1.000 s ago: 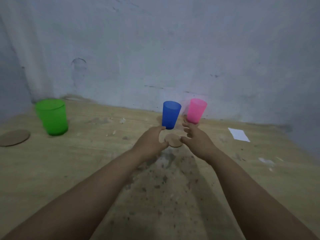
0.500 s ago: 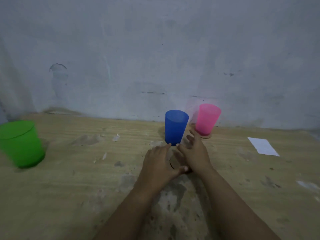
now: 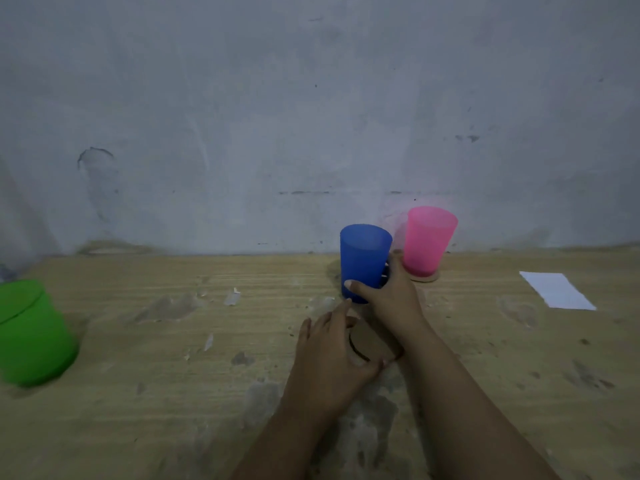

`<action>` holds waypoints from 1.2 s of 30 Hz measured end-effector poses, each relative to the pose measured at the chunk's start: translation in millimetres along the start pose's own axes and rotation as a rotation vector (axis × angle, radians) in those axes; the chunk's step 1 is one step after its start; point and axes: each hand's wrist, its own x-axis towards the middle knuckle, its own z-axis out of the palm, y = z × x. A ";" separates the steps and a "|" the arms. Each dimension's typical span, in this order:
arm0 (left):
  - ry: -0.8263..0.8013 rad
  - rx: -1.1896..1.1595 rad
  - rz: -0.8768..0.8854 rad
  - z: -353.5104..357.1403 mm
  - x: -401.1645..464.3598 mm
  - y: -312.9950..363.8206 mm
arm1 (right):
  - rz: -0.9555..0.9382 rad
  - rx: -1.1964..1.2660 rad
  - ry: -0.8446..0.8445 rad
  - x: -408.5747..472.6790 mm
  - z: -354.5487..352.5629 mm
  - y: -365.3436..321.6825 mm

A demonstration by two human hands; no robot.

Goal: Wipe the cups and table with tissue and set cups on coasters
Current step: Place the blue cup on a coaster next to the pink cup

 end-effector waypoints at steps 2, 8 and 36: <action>0.029 -0.020 -0.016 -2.4 3.4 -3.1 | -0.012 0.056 0.054 1.8 -3.5 2.0; 0.140 -0.055 -0.115 -22.0 45.1 -23.5 | -0.018 0.195 0.200 1.6 -8.8 7.2; 0.158 -0.033 -0.130 -6.2 106.0 -48.6 | -0.042 0.041 0.180 1.6 0.6 7.2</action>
